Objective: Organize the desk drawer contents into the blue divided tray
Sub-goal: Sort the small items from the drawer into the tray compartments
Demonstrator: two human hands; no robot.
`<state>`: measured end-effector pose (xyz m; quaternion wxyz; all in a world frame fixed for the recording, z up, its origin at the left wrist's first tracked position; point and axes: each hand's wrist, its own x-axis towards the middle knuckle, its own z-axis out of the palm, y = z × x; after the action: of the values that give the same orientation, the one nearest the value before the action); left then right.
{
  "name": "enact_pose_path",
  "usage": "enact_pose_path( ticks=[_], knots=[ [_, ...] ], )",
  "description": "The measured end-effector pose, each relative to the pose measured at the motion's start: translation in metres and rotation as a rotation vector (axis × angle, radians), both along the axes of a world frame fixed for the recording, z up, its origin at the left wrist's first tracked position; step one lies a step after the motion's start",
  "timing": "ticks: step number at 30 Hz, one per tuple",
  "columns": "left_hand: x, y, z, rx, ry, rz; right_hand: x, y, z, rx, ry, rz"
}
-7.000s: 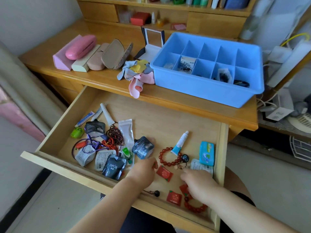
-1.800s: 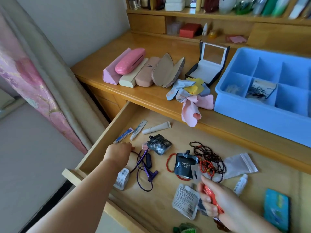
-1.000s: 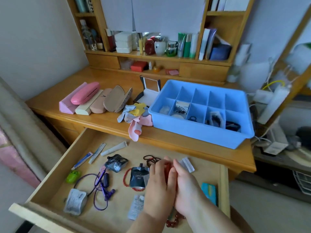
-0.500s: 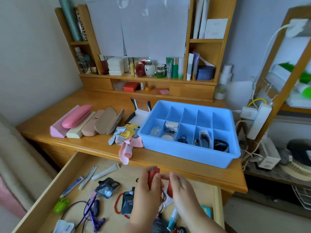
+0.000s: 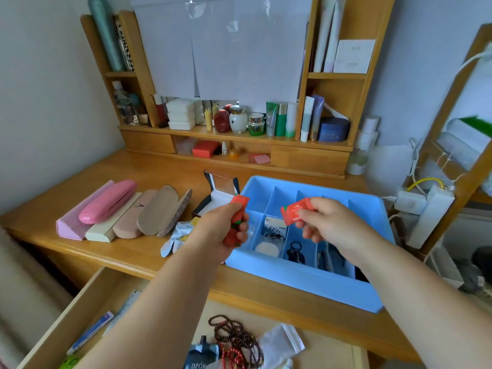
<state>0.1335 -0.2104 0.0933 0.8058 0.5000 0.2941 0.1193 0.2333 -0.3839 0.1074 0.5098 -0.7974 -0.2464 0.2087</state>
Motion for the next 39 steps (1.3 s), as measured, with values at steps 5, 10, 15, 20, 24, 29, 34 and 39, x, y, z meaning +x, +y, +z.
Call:
enact_pose_path(
  ticks=[5, 10, 15, 20, 24, 29, 34, 39],
  knots=[
    [0.024, 0.008, -0.015, 0.223, -0.024, 0.039, 0.015, 0.039, -0.004, -0.609, -0.711, 0.114],
    [0.027, 0.012, -0.026, 0.320, -0.018, -0.016, 0.022, 0.066, -0.022, -0.725, -0.832, 0.107],
    [0.029, 0.014, -0.030, 0.310, -0.045, -0.026, 0.023, 0.080, -0.046, -0.772, -1.010, 0.048],
    [0.029, 0.015, -0.030, 0.304, -0.065, -0.049, 0.033, 0.072, -0.033, -0.657, -0.699, 0.046],
    [0.029, 0.011, -0.029, 0.377, -0.069, -0.101, 0.035, 0.056, -0.006, -0.053, -0.071, 0.051],
    [0.023, 0.004, -0.025, 0.519, -0.044, -0.110, 0.020, 0.057, -0.002, -0.040, -0.128, 0.105],
    [-0.007, 0.007, -0.021, 0.470, -0.031, 0.135, 0.029, 0.044, 0.005, -0.248, -0.342, 0.102],
    [-0.052, -0.010, -0.034, 0.115, -0.055, 0.137, 0.026, 0.054, -0.007, -0.700, -0.603, 0.187]
  ],
)
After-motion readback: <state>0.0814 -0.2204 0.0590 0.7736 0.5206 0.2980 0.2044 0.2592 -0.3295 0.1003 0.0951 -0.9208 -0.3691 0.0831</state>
